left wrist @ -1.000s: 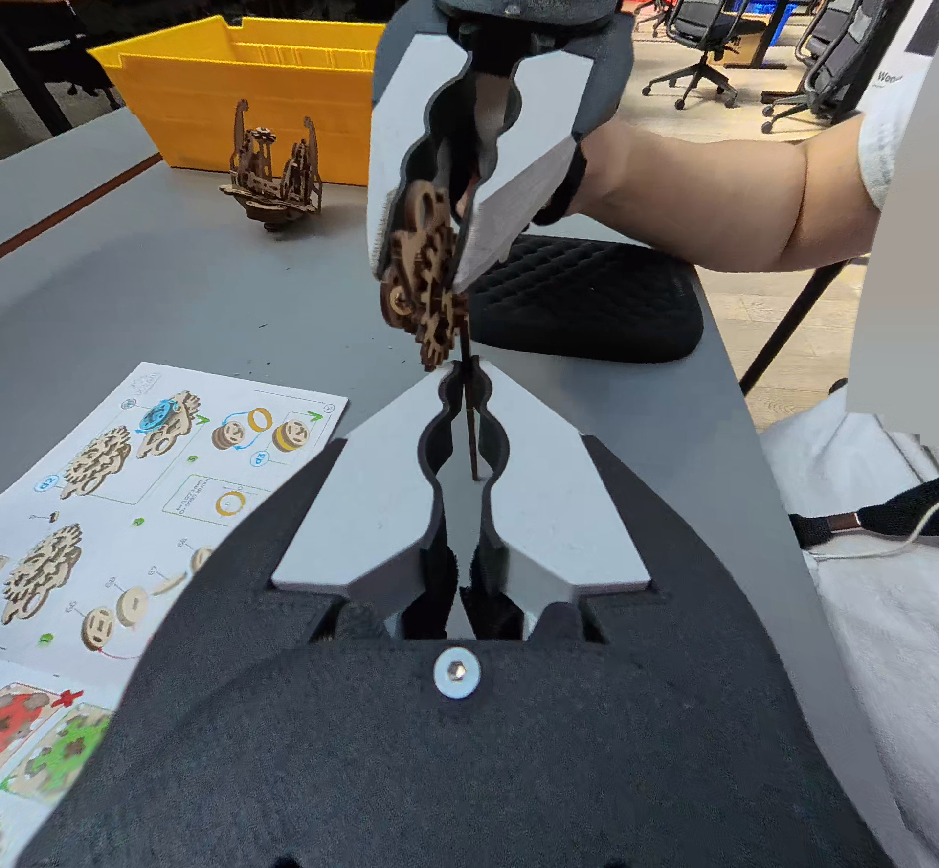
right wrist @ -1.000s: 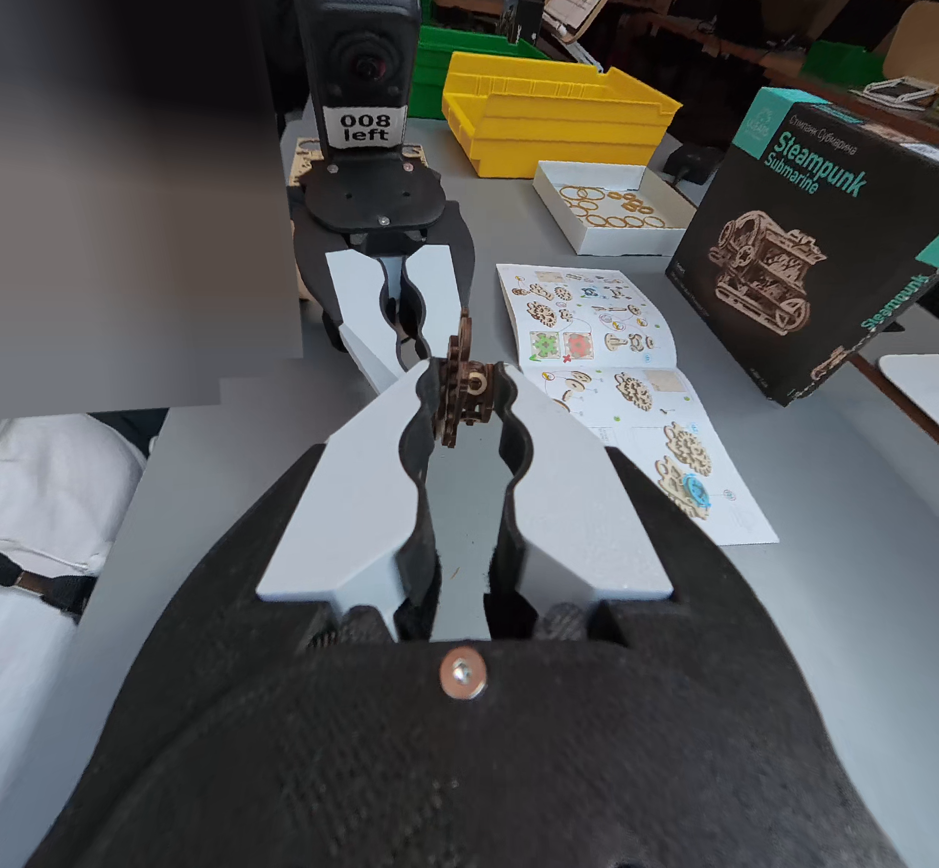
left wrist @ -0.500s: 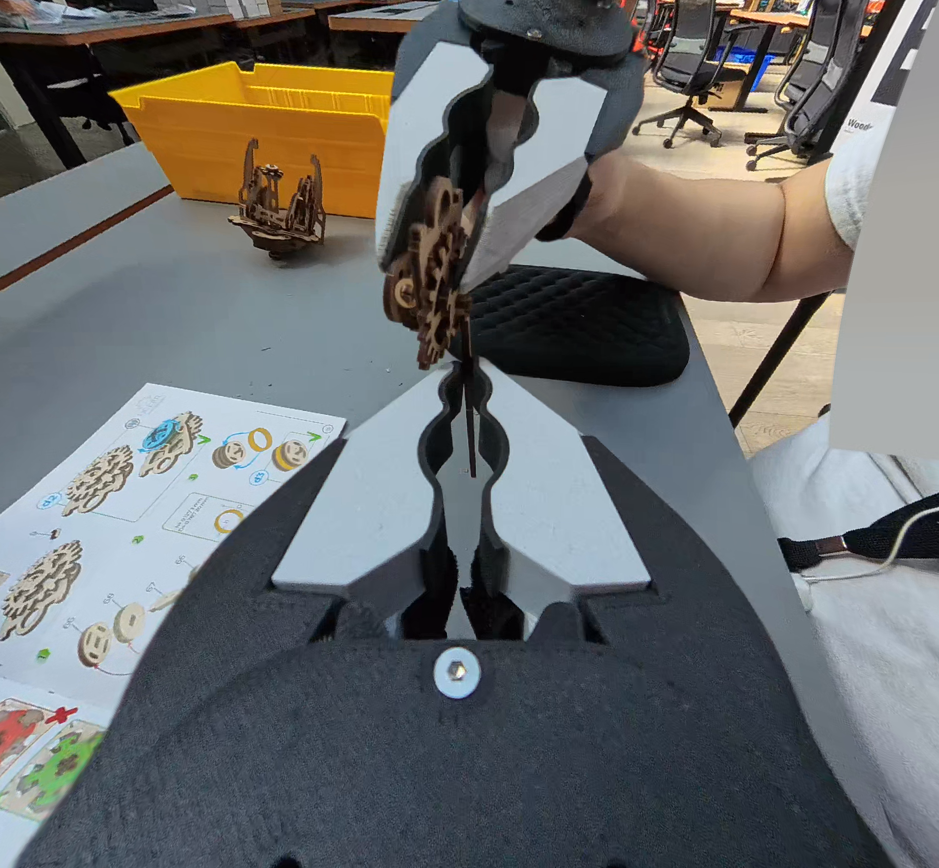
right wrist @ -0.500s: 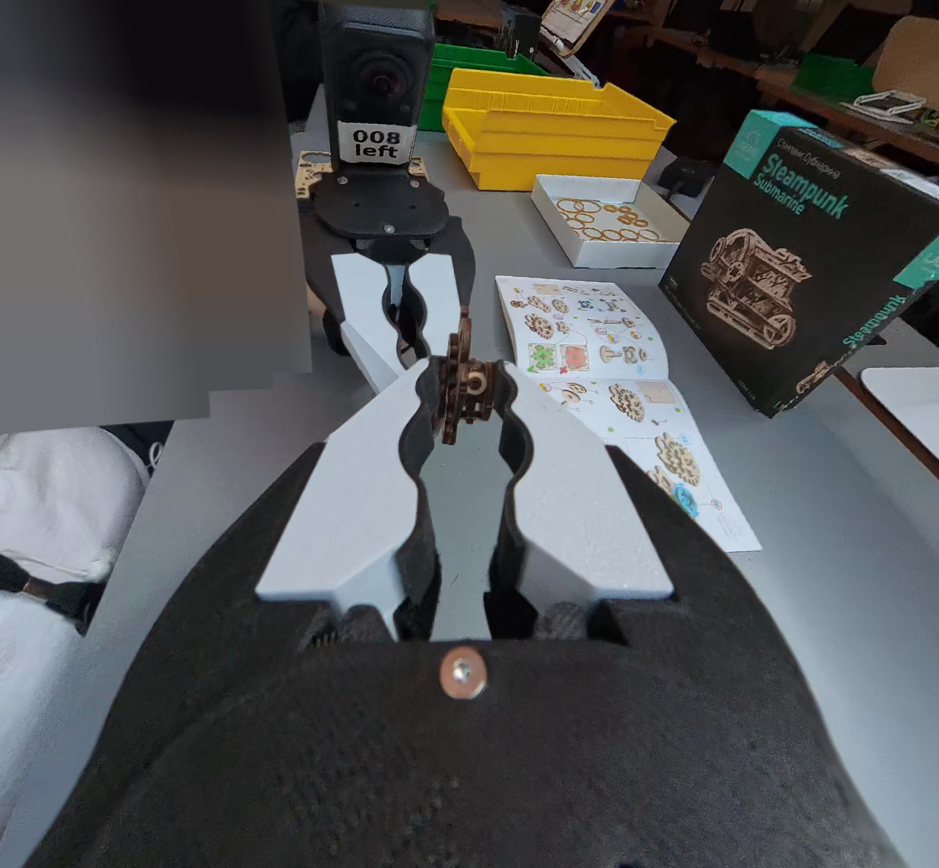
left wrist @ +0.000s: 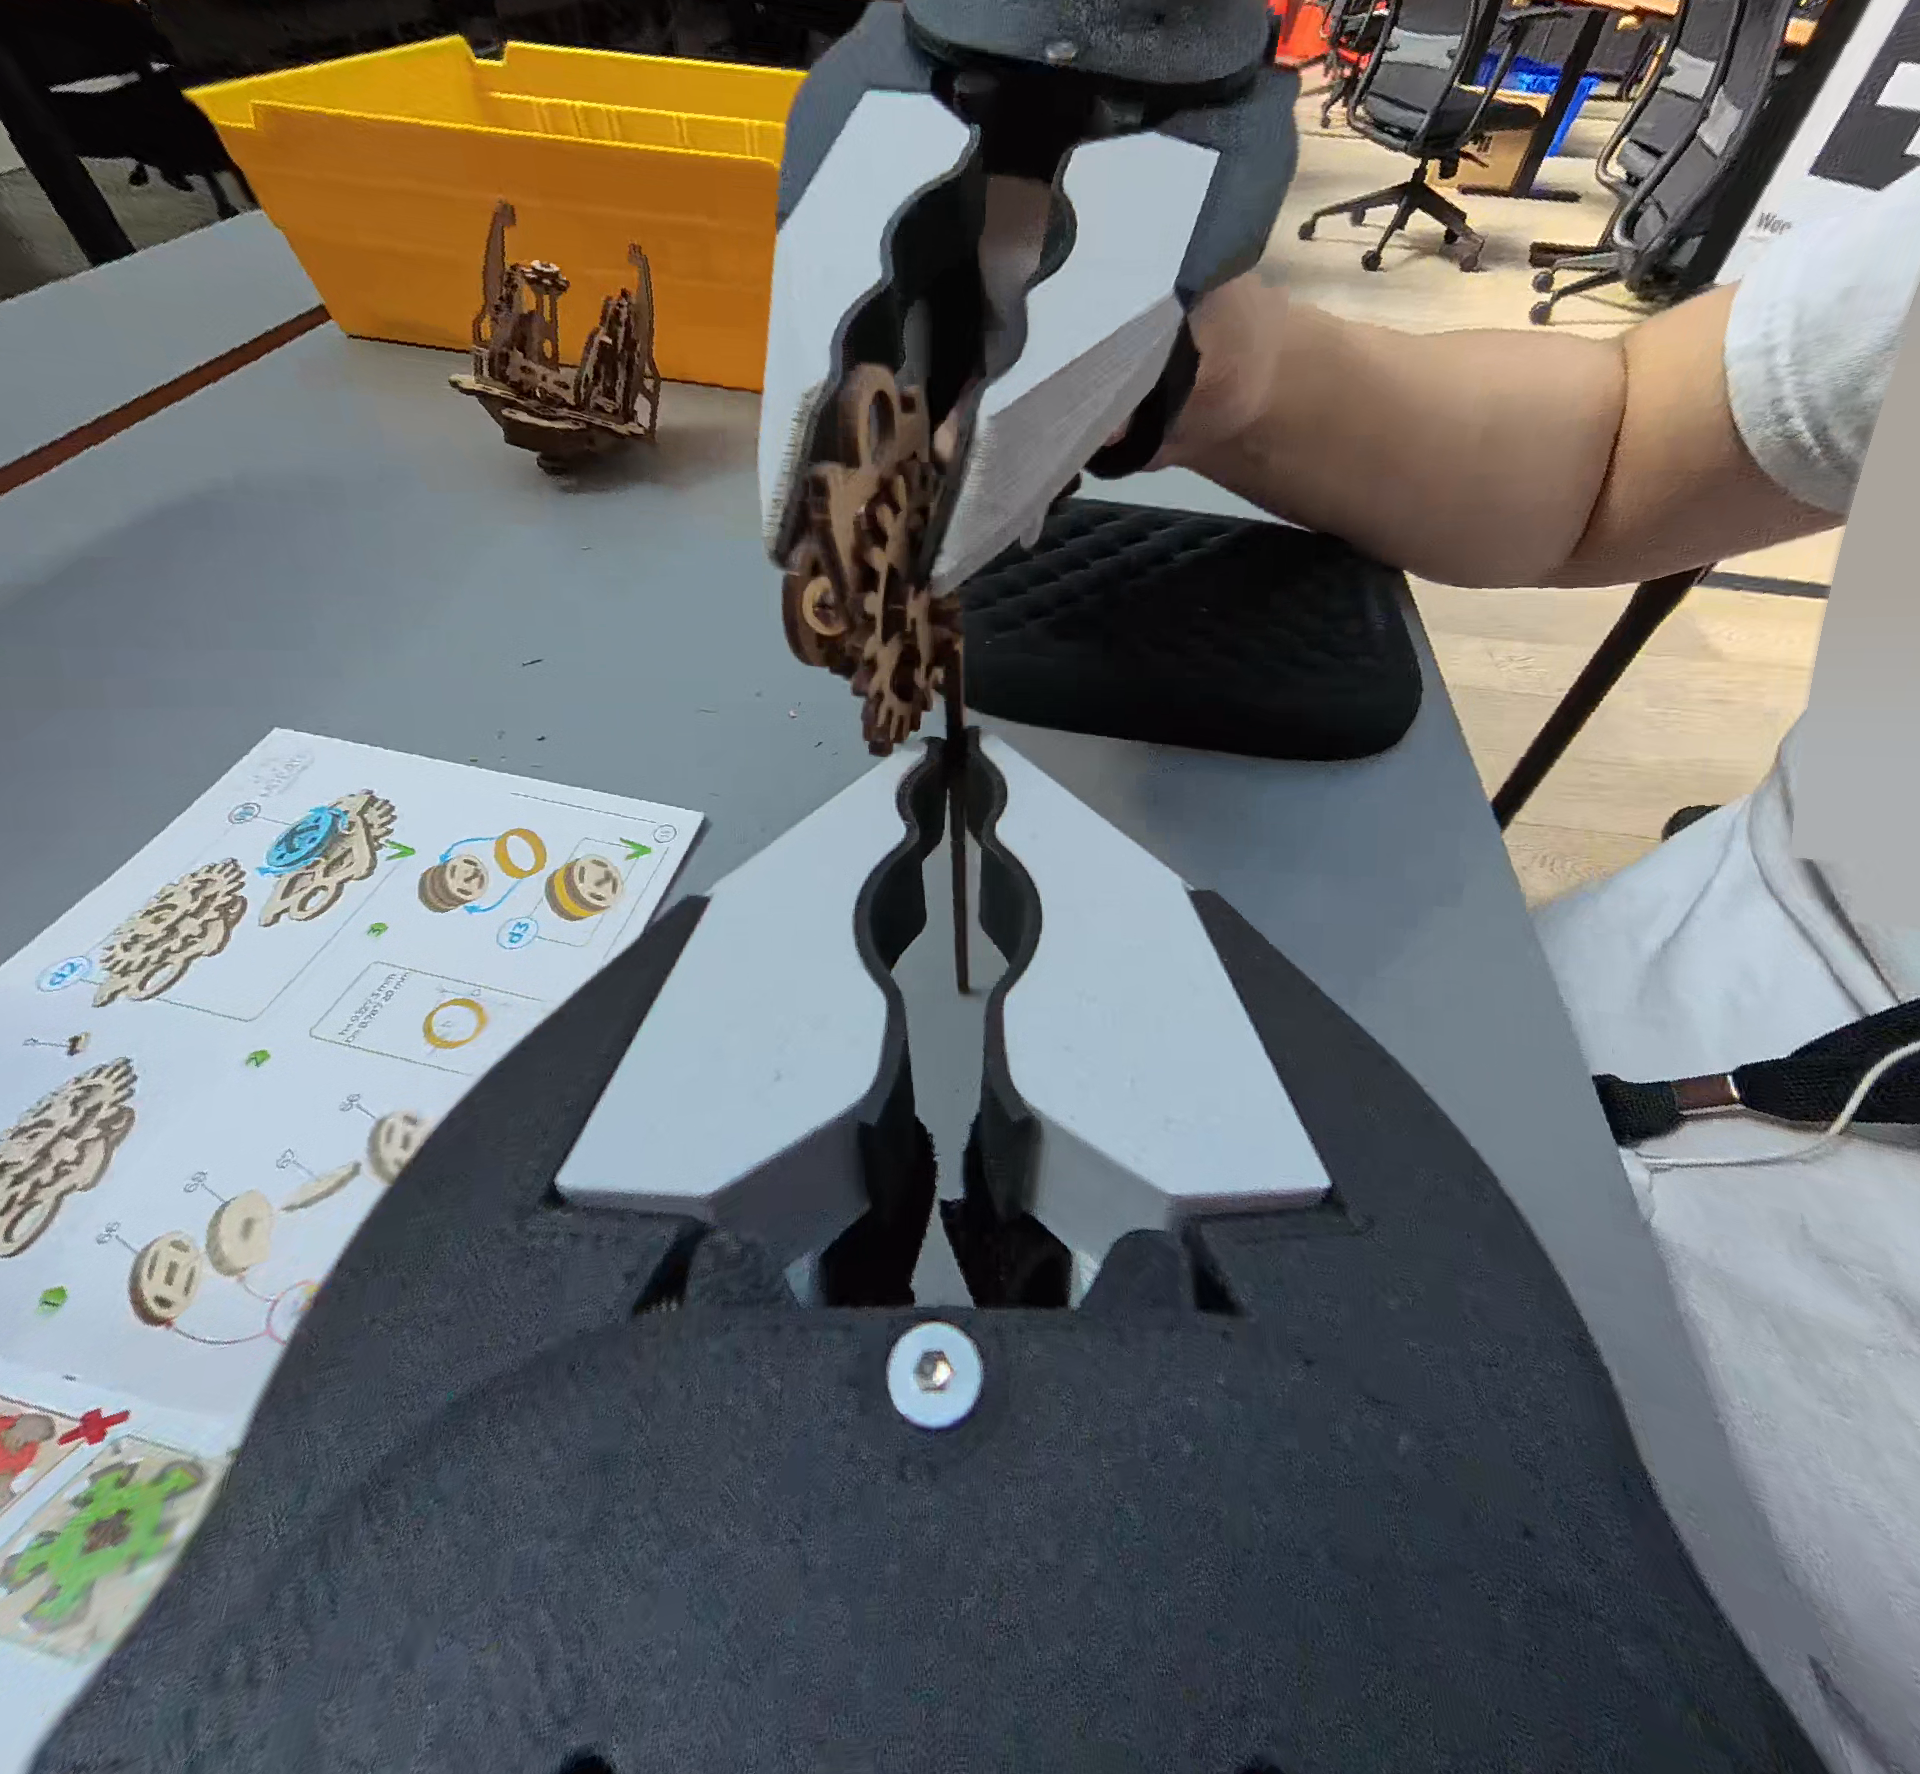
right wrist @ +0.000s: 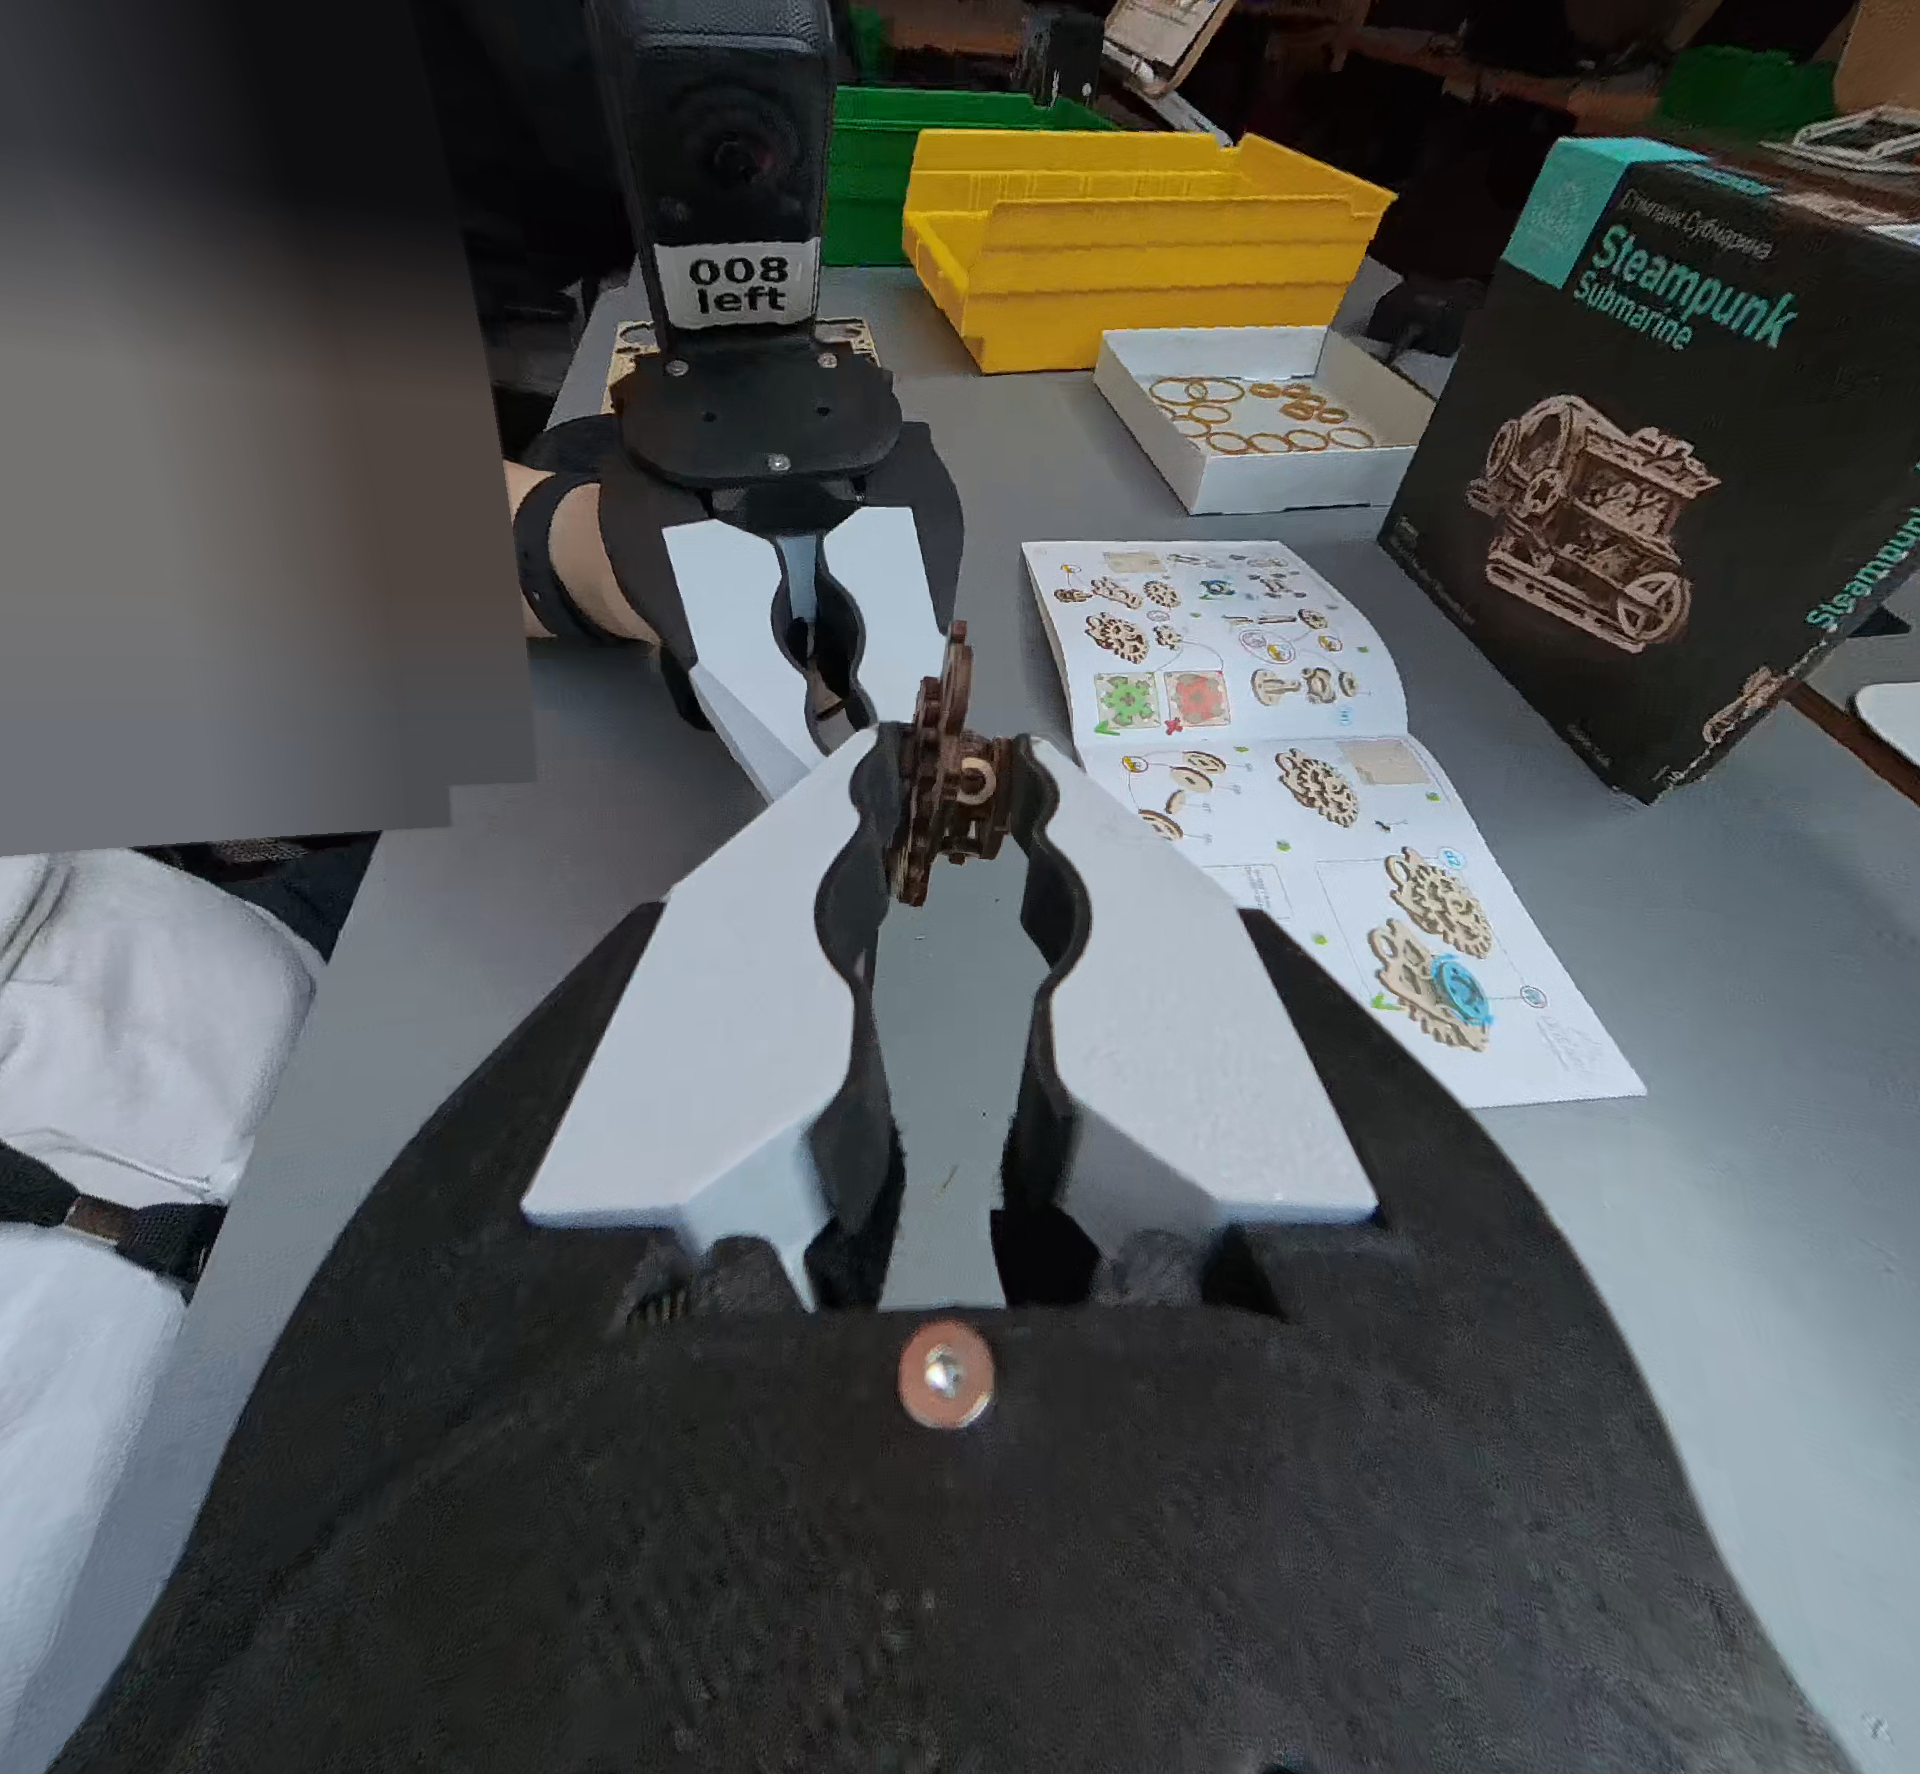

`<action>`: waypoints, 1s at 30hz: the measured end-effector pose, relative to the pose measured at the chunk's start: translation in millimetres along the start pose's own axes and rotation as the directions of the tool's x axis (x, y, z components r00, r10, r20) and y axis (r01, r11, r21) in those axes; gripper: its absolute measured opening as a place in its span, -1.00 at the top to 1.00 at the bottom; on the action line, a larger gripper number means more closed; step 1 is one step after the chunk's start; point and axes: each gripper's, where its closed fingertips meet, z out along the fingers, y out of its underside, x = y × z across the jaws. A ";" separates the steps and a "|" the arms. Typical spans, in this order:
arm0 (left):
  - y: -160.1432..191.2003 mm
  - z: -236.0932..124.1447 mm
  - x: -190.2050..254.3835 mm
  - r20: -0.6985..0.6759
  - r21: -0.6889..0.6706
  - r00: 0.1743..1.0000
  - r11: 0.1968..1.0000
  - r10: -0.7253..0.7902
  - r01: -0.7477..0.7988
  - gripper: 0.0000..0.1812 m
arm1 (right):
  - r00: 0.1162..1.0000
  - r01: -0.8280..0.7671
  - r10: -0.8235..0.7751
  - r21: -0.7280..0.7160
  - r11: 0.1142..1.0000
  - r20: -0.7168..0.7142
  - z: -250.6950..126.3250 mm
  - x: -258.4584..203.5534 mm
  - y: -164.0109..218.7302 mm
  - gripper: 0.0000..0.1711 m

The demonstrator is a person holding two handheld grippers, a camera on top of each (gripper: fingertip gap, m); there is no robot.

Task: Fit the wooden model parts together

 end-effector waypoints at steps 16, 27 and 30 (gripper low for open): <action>-13.9 -6.4 14.2 -0.288 0.018 0.838 0.872 -0.464 0.489 1.00 | 0.880 -0.430 0.458 -0.195 0.881 0.128 4.8 4.9 0.1 0.76; -11.6 -17.9 7.9 -0.316 0.010 0.767 0.806 -0.559 0.592 1.00 | 0.774 -0.556 0.611 -0.283 0.781 0.167 19.0 8.5 1.2 0.76; -9.8 -19.6 4.4 -0.315 0.007 0.745 0.784 -0.587 0.620 1.00 | 0.744 -0.590 0.644 -0.280 0.758 0.177 22.2 11.7 3.4 0.76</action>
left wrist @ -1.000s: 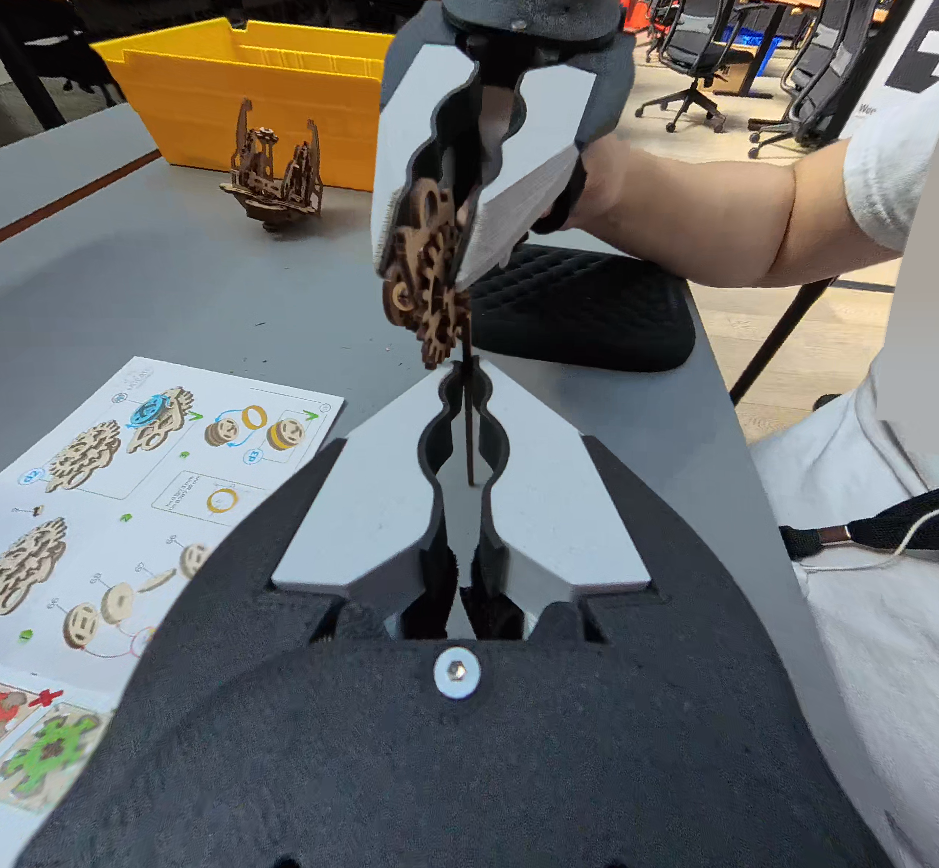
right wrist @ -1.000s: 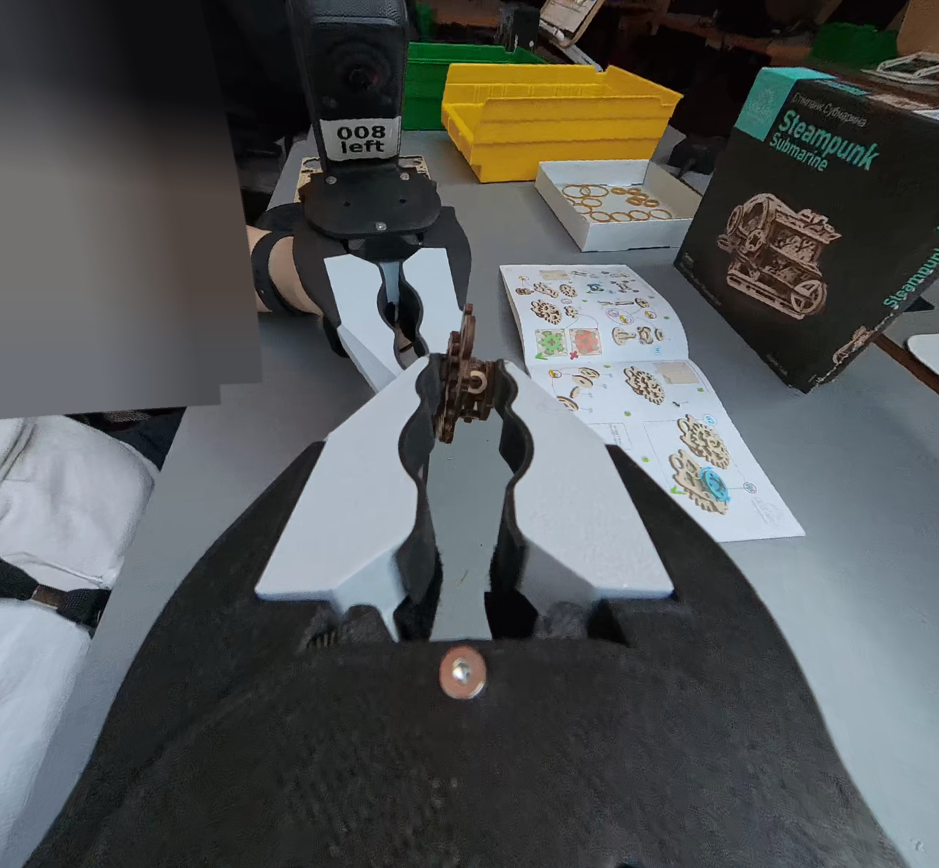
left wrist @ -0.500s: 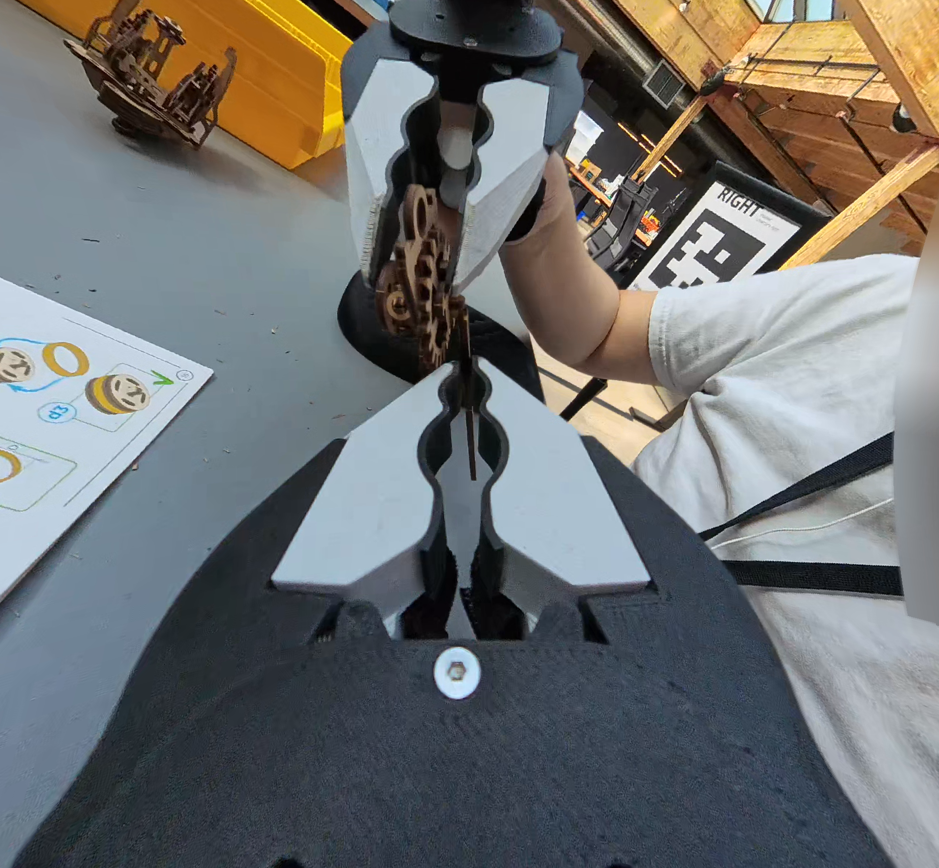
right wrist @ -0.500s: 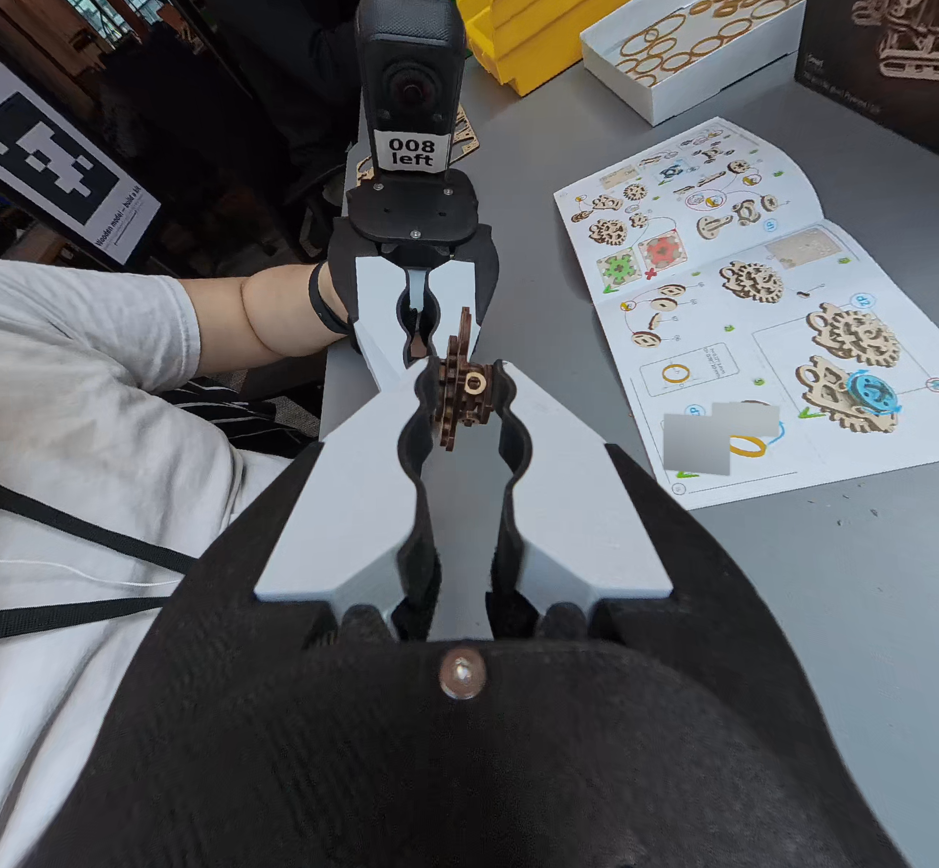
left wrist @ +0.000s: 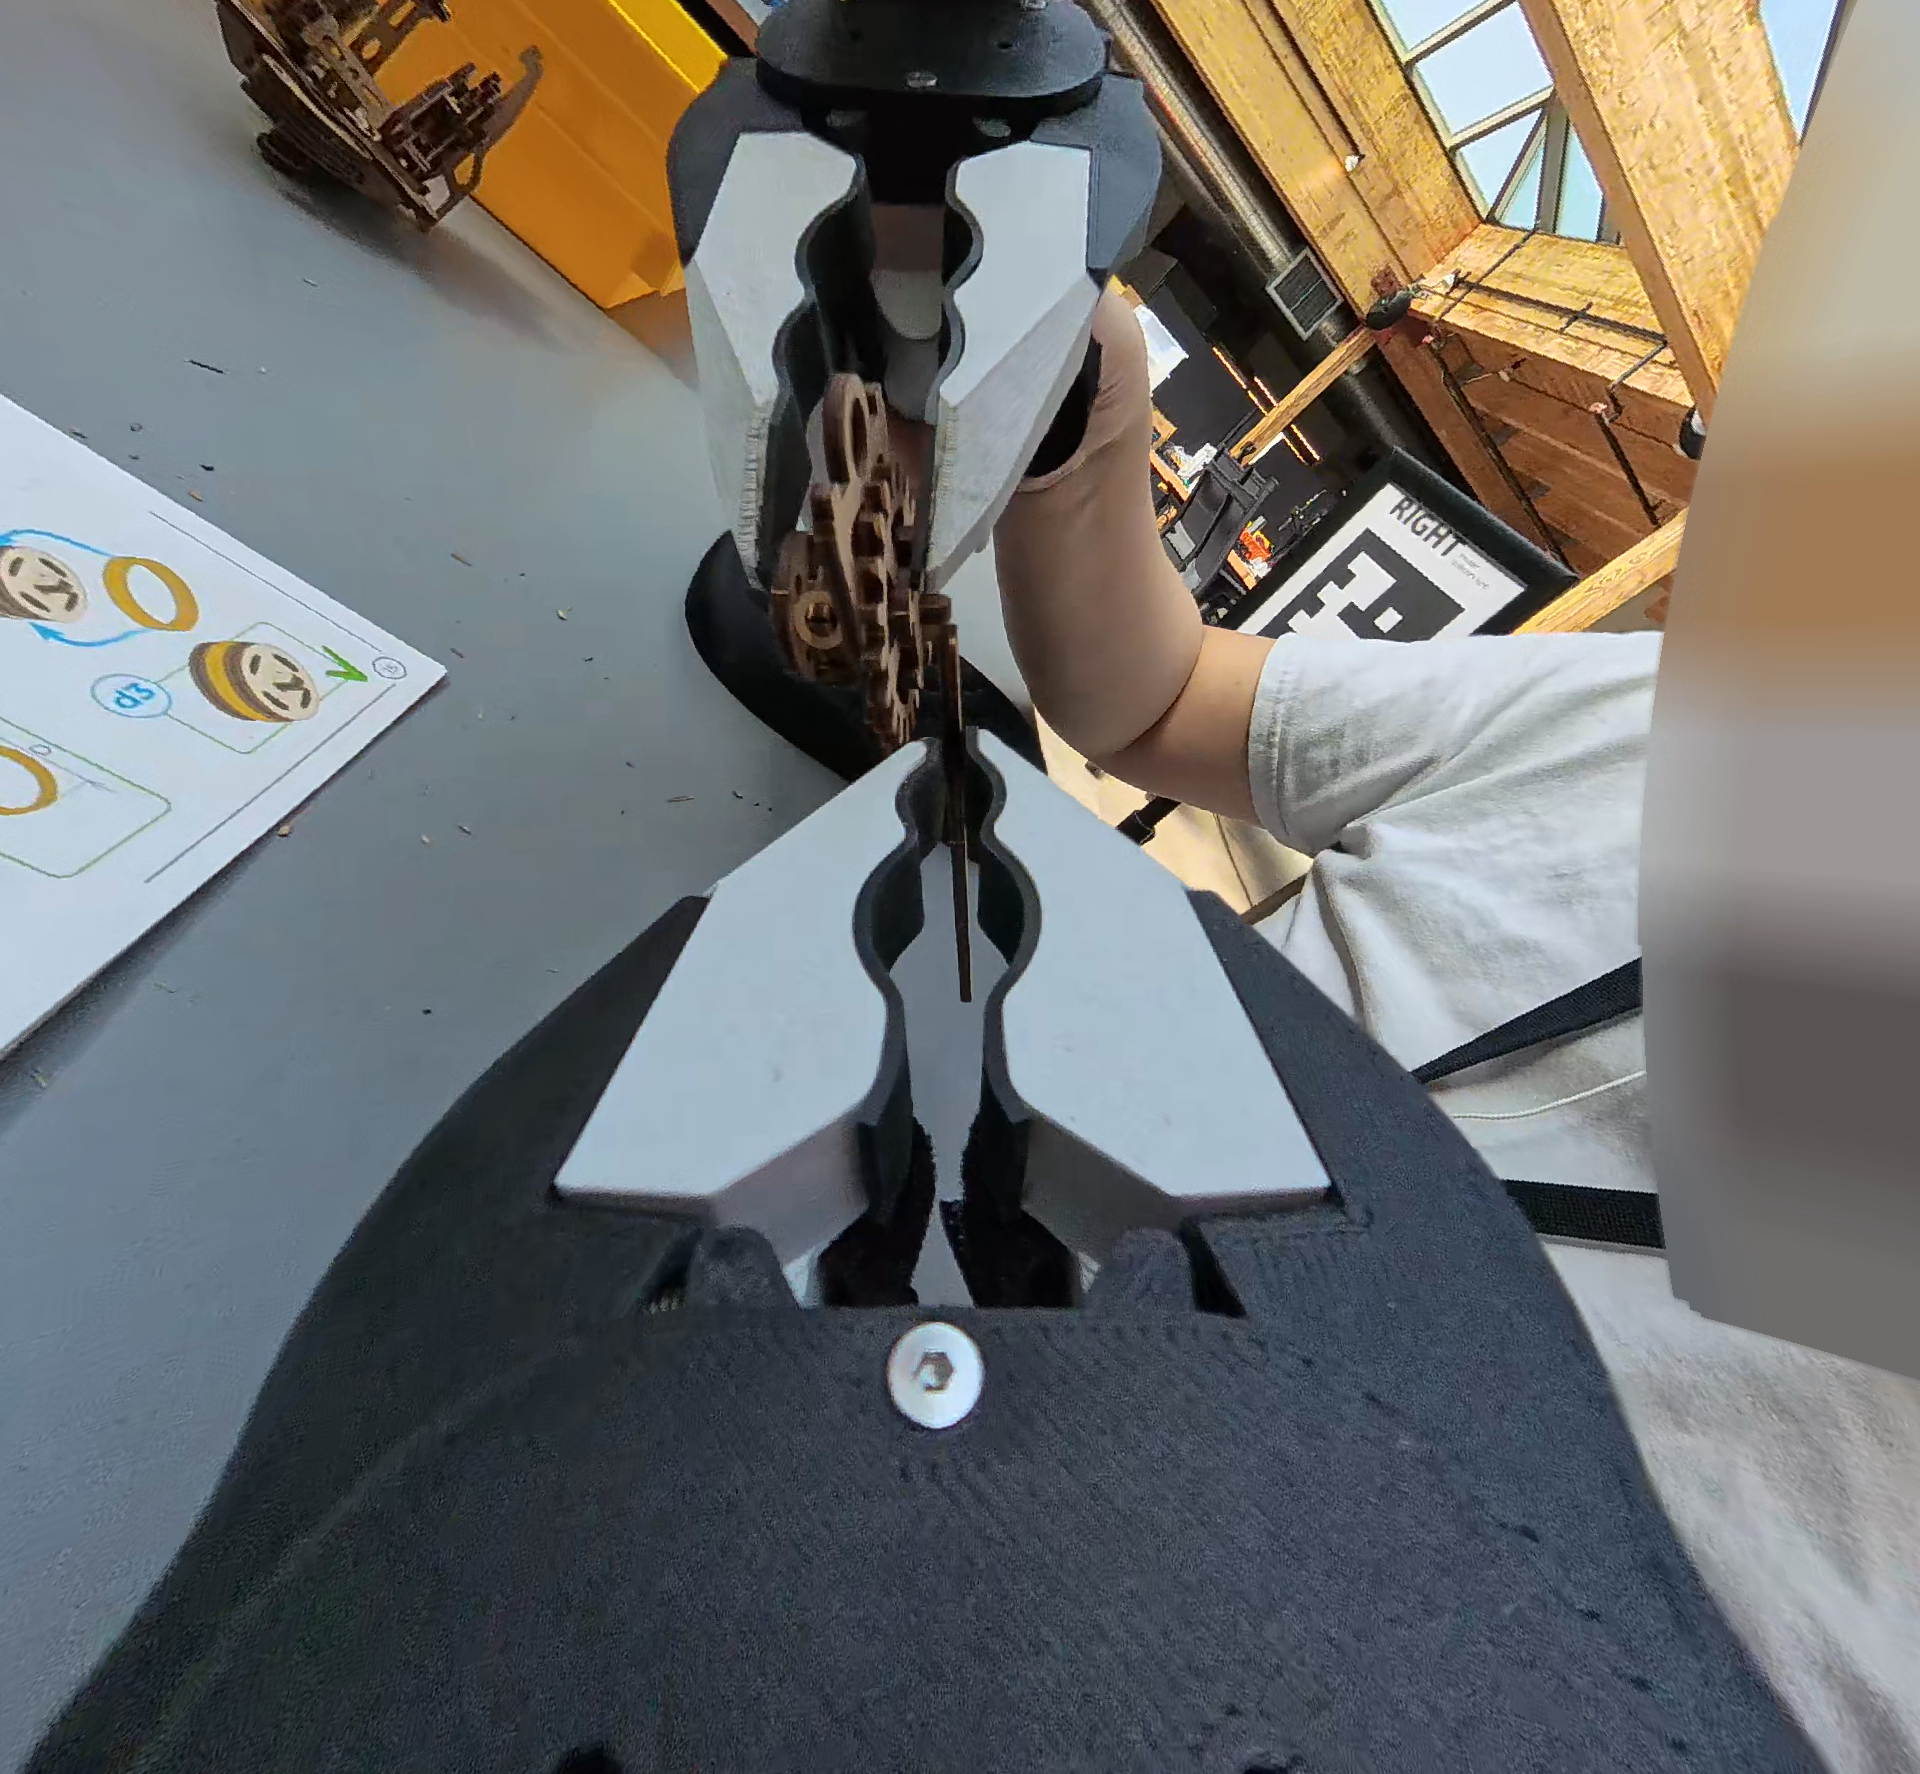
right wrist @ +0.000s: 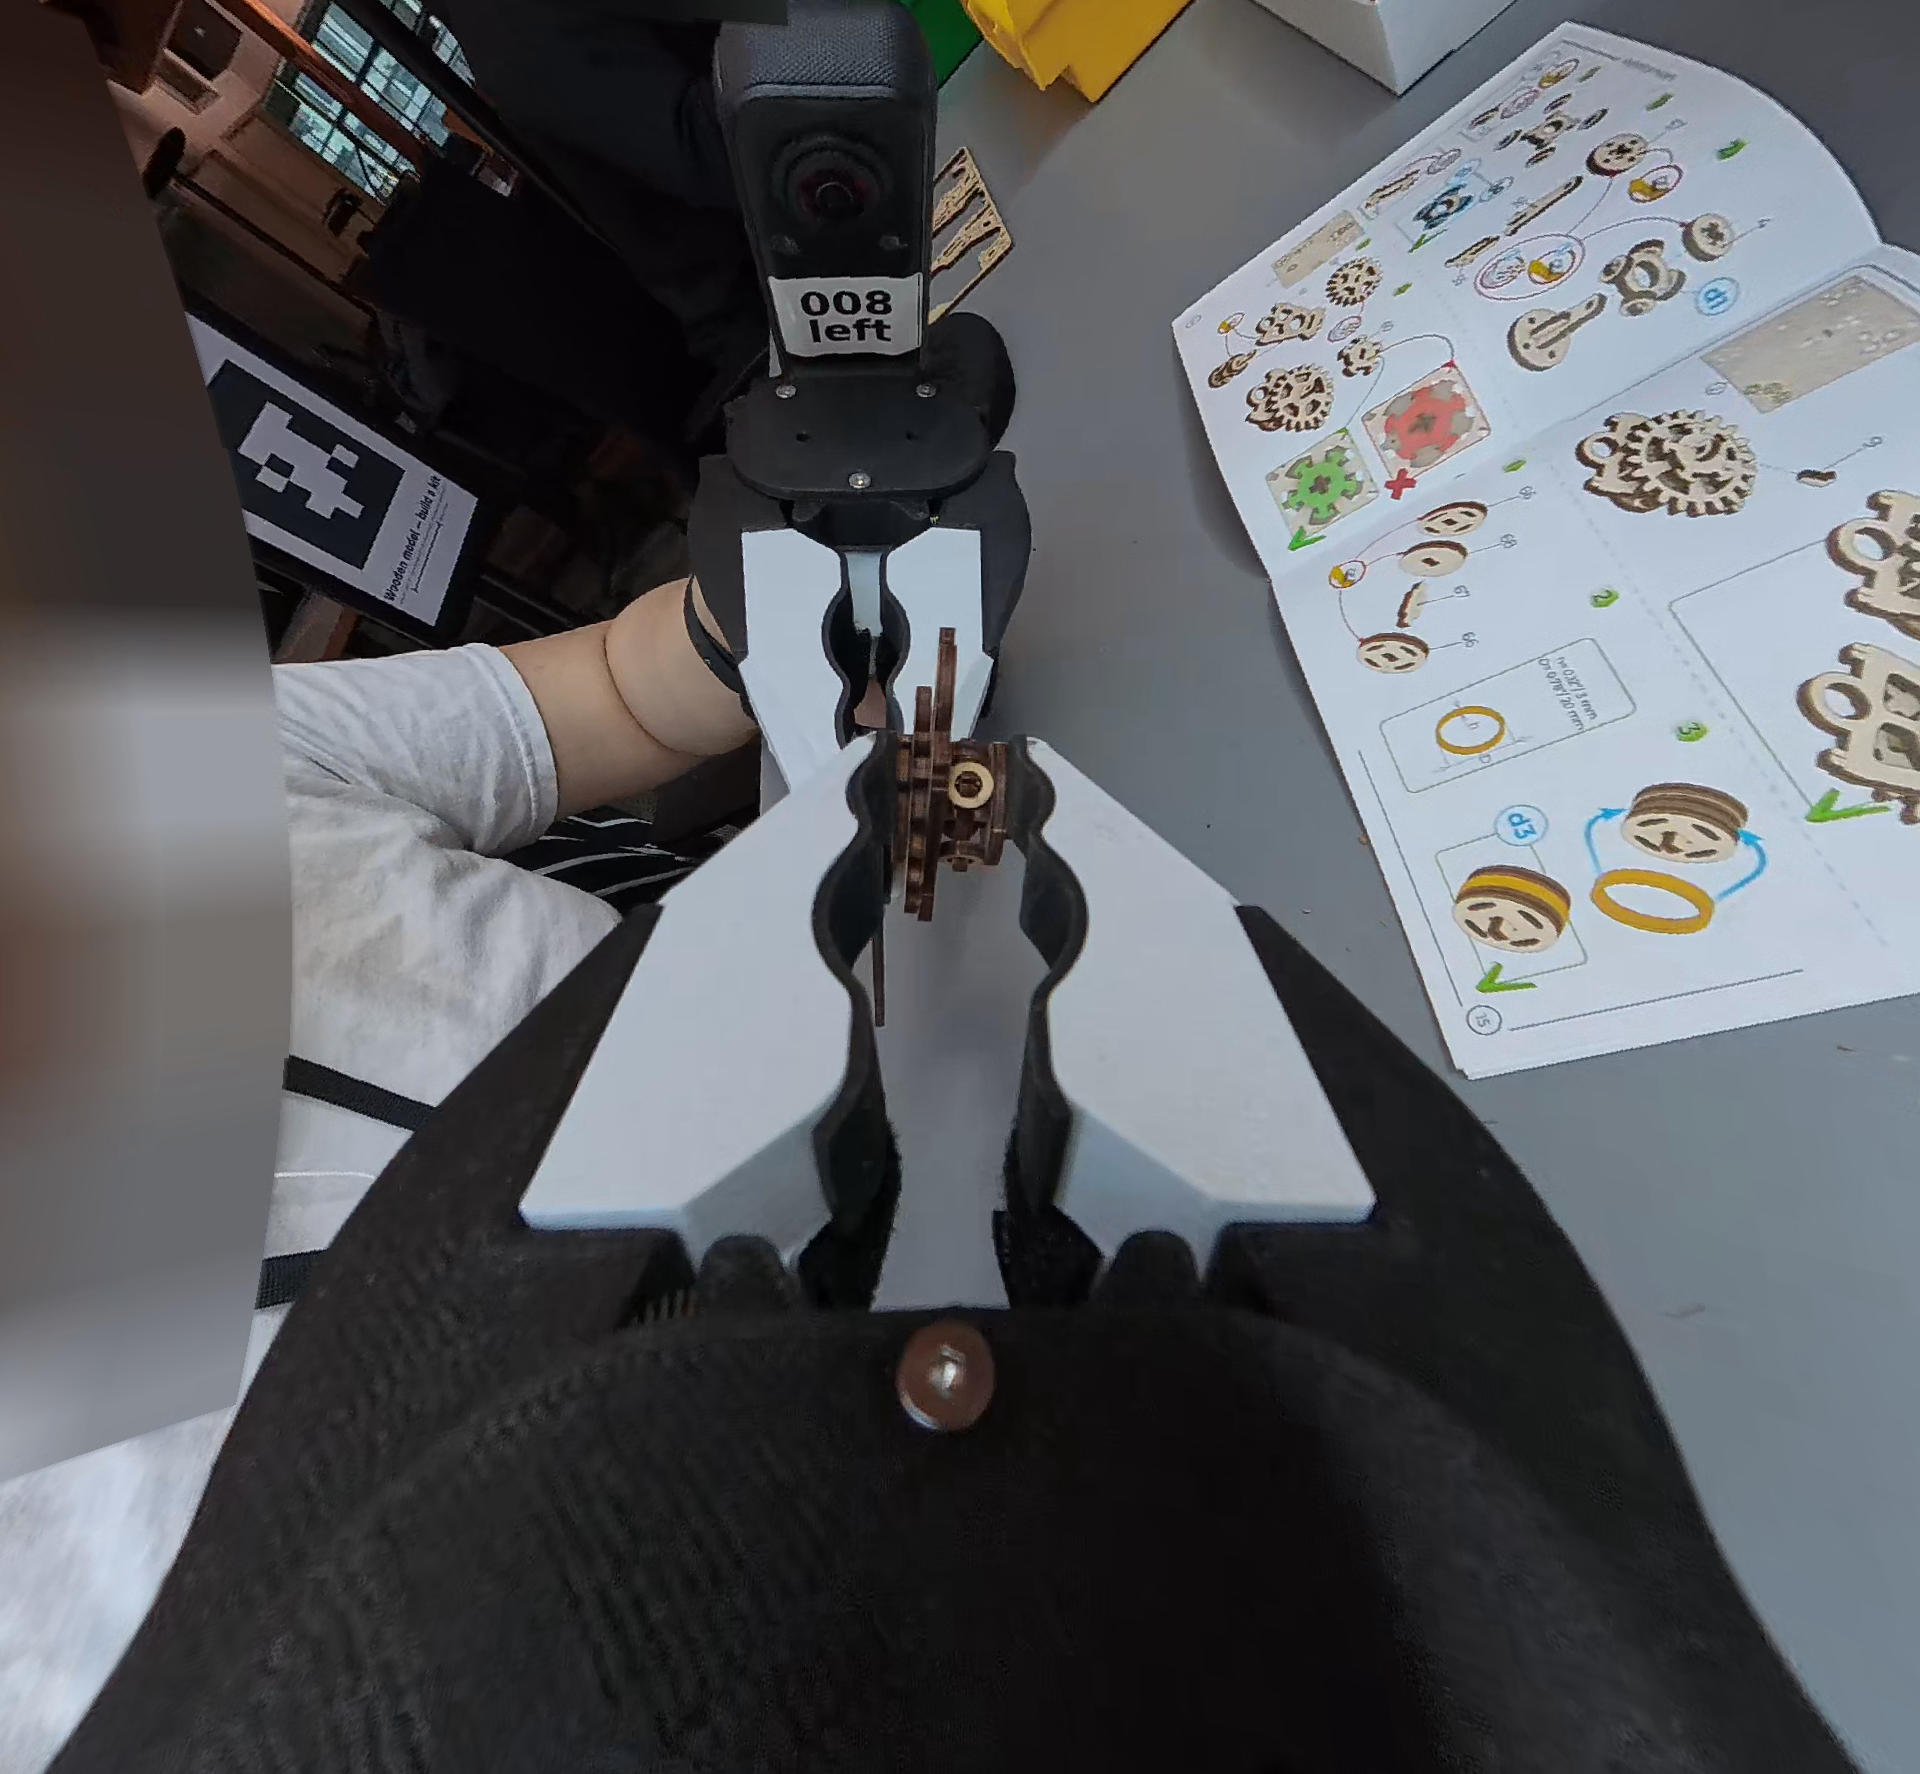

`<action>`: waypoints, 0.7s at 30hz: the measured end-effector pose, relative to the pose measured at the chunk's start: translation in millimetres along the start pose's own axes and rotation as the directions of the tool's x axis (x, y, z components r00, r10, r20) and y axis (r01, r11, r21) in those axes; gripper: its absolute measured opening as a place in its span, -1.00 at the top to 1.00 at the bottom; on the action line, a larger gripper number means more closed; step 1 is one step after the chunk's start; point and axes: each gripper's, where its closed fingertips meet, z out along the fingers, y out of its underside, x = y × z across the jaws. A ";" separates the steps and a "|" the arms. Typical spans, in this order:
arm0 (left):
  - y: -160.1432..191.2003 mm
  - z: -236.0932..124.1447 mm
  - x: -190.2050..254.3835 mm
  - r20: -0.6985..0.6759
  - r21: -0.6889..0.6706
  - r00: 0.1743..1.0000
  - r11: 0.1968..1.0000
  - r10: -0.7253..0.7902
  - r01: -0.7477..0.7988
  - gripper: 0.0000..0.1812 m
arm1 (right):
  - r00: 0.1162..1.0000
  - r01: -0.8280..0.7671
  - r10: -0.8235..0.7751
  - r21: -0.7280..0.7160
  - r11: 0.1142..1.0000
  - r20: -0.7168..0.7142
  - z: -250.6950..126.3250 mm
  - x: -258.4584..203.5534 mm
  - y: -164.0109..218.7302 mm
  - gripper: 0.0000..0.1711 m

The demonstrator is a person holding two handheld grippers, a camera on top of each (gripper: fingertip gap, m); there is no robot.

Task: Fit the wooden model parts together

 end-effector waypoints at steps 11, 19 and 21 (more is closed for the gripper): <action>1.0 -3.6 -12.4 0.040 0.001 0.999 0.999 -0.032 0.032 1.00 | 1.000 0.008 -0.008 -0.021 1.000 0.020 4.8 10.1 -0.4 0.76; 11.1 -1.2 -26.4 0.095 -0.049 0.994 0.997 -0.047 0.052 1.00 | 1.000 0.016 -0.015 -0.057 0.998 0.023 6.3 23.0 11.0 0.76; 12.3 -2.3 -30.9 0.120 -0.055 0.992 0.997 -0.044 0.051 1.00 | 0.999 -0.022 0.024 -0.043 0.999 0.031 5.6 27.8 12.9 0.77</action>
